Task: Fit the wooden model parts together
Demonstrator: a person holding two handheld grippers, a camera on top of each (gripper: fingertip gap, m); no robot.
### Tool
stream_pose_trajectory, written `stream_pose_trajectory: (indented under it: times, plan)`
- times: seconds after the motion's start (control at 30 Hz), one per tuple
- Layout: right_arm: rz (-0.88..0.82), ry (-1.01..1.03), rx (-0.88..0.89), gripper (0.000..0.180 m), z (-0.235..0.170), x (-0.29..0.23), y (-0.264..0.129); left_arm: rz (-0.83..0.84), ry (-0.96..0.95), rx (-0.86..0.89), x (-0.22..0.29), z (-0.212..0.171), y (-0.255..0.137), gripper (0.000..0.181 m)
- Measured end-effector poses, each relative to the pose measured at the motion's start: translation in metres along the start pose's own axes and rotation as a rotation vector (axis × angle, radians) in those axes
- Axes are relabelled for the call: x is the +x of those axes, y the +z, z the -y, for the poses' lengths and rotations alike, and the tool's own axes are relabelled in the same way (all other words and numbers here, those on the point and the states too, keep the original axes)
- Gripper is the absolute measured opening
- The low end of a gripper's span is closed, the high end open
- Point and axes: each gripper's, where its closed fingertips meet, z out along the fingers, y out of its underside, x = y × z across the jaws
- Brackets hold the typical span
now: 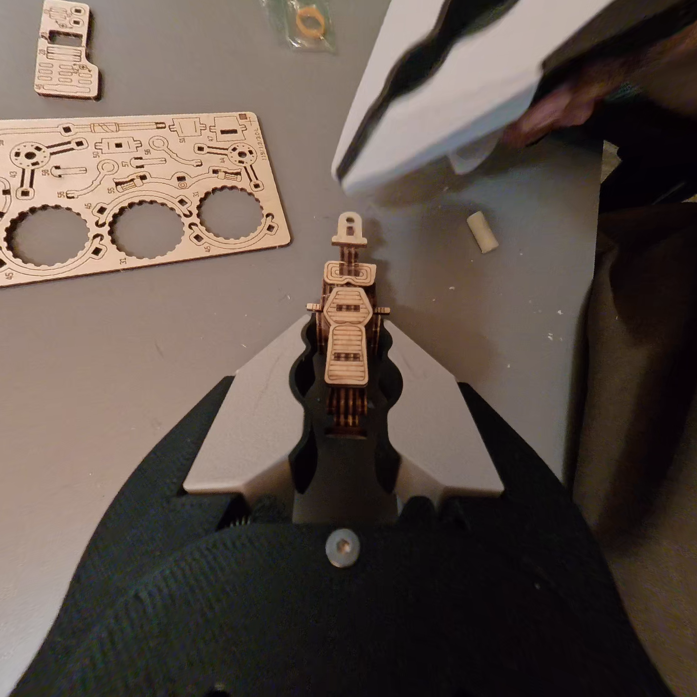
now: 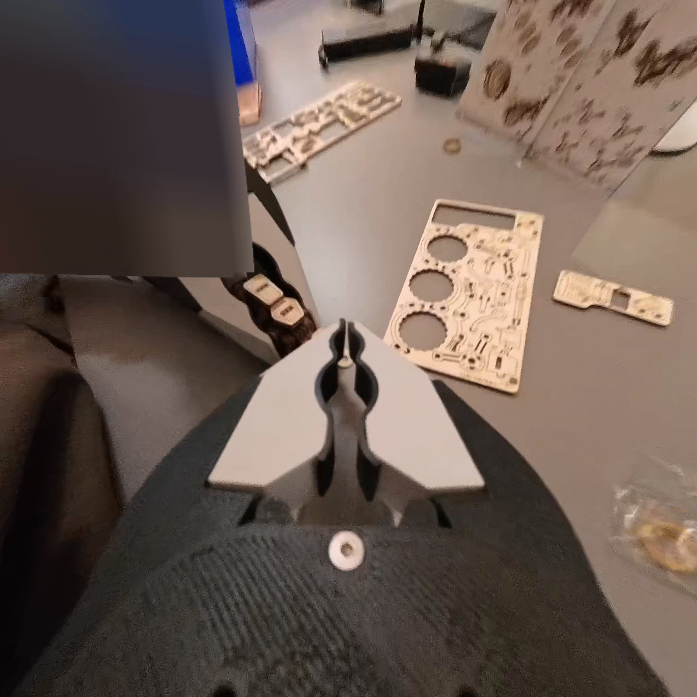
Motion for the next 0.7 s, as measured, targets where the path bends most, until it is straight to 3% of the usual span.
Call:
stream_pose_trajectory:
  times: [0.07,0.17,0.2,0.33,0.47,0.7]
  plan:
    - [0.006,-0.014,0.083,0.0,0.016,-0.004,-0.007,-0.001,-0.001,0.0,0.0,0.0,0.0,0.029]
    - [0.014,-0.012,-0.036,0.007,-0.011,-0.004,0.006,-0.003,-0.004,0.0,0.0,0.0,0.0,0.029]
    - [0.027,0.0,-0.028,0.0,-0.012,-0.005,0.006,-0.003,-0.003,0.0,0.0,0.0,0.0,0.029]
    - [-0.012,-0.044,0.07,0.0,0.012,-0.001,-0.006,-0.001,-0.001,0.0,0.0,0.0,0.0,0.029]
    - [0.024,-0.021,-0.034,0.001,-0.014,-0.004,0.009,-0.006,-0.004,0.0,0.0,0.0,0.0,0.029]
    - [0.029,-0.033,-0.014,0.001,-0.008,-0.005,0.004,-0.002,-0.001,0.0,0.0,0.0,0.0,0.029]
